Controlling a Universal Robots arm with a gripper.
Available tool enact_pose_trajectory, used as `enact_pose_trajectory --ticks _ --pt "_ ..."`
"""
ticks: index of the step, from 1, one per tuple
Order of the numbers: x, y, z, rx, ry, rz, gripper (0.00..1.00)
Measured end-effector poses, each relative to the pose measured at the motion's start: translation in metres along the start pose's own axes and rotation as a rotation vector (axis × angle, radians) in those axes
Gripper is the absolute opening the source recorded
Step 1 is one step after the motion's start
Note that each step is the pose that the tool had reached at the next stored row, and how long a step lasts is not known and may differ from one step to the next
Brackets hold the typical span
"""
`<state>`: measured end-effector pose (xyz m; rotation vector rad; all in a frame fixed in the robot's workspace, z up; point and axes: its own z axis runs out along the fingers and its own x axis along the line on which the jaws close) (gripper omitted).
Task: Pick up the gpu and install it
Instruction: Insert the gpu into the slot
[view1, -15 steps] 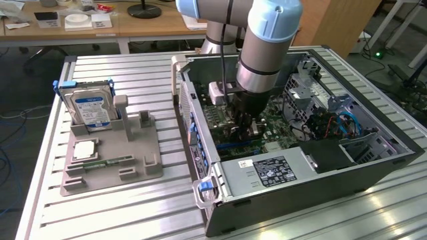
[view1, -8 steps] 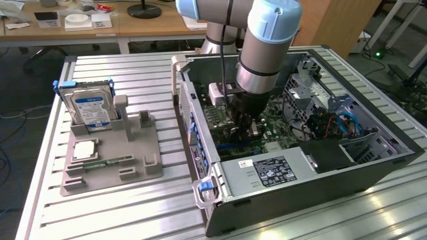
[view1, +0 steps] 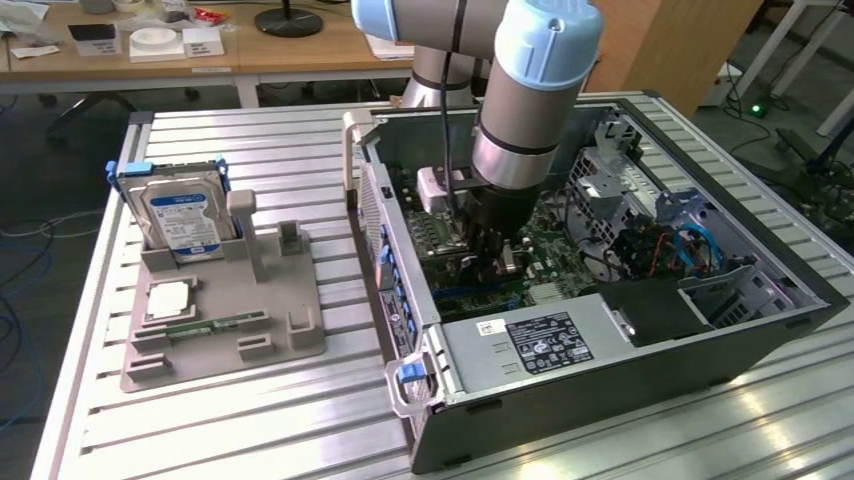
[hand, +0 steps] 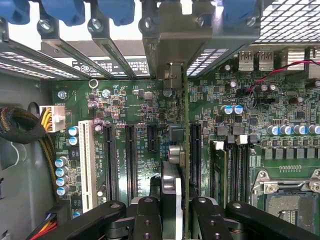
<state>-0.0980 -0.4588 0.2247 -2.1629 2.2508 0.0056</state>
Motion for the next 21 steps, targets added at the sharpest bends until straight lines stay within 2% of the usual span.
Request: enact_pose_trajectory --ticks 21 --pt "0.0001 0.0000 0.0023 0.0001 -0.0001 0.000 0.28"
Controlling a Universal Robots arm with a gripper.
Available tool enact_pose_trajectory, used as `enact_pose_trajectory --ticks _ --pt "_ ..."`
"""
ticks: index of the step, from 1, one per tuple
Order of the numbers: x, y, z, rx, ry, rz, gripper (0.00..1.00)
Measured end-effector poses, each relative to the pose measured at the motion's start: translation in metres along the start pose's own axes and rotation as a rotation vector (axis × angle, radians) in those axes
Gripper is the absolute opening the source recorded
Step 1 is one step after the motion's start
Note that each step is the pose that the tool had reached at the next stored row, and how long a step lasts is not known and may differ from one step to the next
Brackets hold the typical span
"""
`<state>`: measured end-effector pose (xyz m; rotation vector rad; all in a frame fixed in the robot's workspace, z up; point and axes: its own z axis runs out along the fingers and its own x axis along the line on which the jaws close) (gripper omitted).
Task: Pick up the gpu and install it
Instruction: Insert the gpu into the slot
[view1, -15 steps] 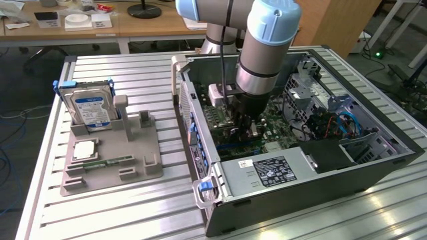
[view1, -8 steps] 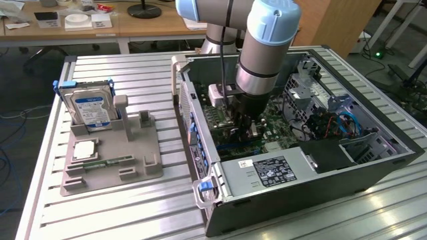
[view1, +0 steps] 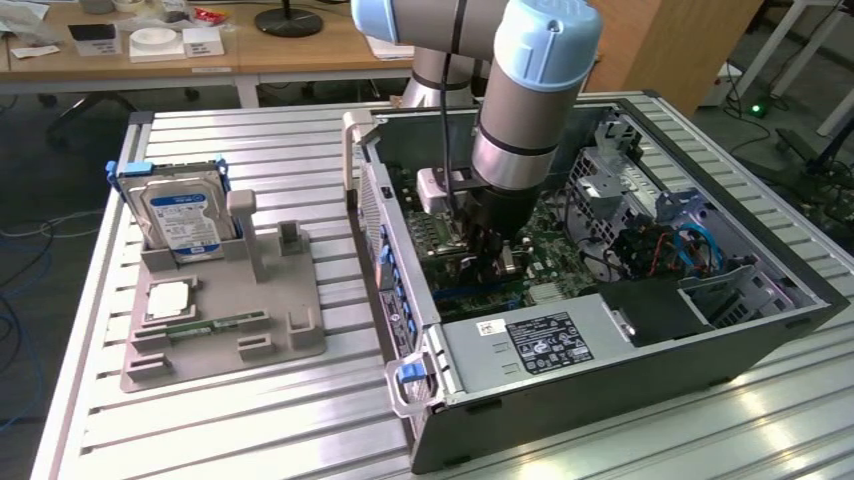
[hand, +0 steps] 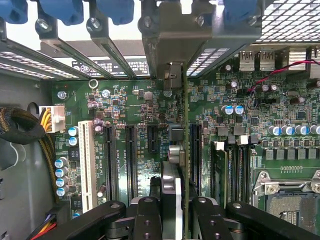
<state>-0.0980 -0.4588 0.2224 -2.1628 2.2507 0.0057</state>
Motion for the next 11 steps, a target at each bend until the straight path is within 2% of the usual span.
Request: enact_pose_trajectory --ticks 11 --pt "0.0000 0.0011 0.0001 -0.0002 -0.0004 0.000 0.28"
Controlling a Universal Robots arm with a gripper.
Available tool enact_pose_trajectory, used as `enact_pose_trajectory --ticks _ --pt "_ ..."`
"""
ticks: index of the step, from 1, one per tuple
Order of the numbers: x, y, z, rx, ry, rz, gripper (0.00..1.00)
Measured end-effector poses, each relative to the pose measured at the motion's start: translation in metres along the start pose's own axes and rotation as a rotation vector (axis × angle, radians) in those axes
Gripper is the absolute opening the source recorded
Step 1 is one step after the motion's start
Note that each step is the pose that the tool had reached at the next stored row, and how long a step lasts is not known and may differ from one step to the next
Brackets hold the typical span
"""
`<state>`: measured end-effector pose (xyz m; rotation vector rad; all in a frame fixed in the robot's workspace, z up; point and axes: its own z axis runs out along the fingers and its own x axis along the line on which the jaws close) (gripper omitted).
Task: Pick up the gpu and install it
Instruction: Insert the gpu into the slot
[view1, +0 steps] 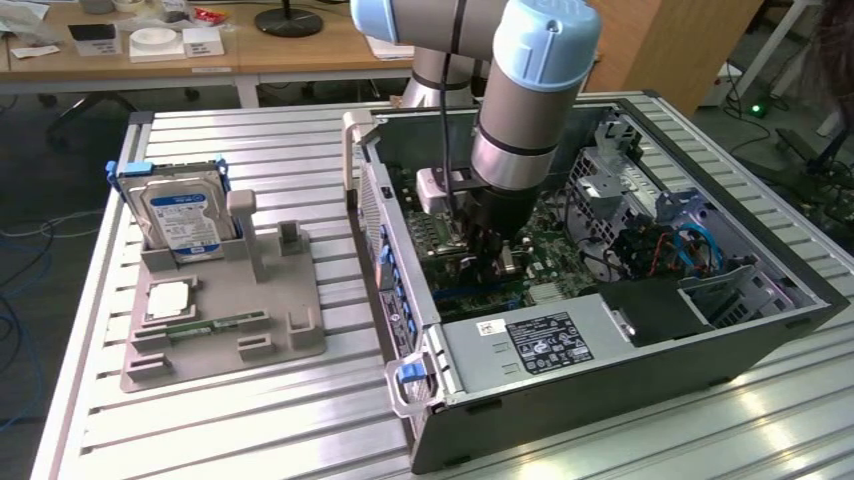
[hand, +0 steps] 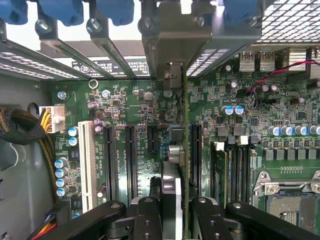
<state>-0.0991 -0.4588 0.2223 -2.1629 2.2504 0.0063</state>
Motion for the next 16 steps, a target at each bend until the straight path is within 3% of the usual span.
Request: enact_pose_trajectory --ticks 16 --pt "0.0001 0.0013 0.0006 0.0002 0.0002 0.000 0.28"
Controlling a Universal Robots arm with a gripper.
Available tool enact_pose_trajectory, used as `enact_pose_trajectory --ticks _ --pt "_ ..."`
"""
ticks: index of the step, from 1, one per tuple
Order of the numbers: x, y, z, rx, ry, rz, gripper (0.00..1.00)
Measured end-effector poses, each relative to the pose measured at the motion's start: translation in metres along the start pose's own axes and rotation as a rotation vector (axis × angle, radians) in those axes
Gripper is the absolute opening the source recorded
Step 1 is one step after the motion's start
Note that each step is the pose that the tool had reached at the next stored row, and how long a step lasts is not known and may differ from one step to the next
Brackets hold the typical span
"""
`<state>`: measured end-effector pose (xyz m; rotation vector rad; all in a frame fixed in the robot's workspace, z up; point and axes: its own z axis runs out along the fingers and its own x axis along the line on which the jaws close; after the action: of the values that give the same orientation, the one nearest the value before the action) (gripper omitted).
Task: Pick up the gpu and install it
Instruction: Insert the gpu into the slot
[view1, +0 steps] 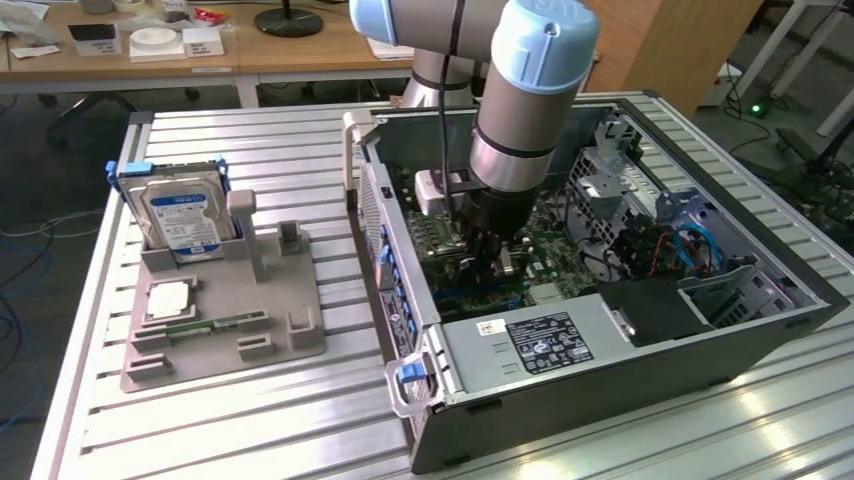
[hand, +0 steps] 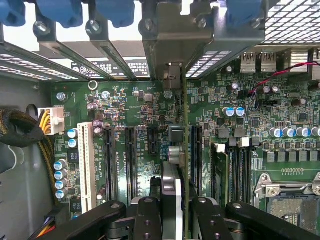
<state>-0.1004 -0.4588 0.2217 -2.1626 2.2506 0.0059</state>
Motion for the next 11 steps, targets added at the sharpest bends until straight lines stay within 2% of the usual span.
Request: enact_pose_trajectory --ticks 11 --pt "0.0001 0.0019 0.0000 0.0007 0.0000 0.000 0.28"
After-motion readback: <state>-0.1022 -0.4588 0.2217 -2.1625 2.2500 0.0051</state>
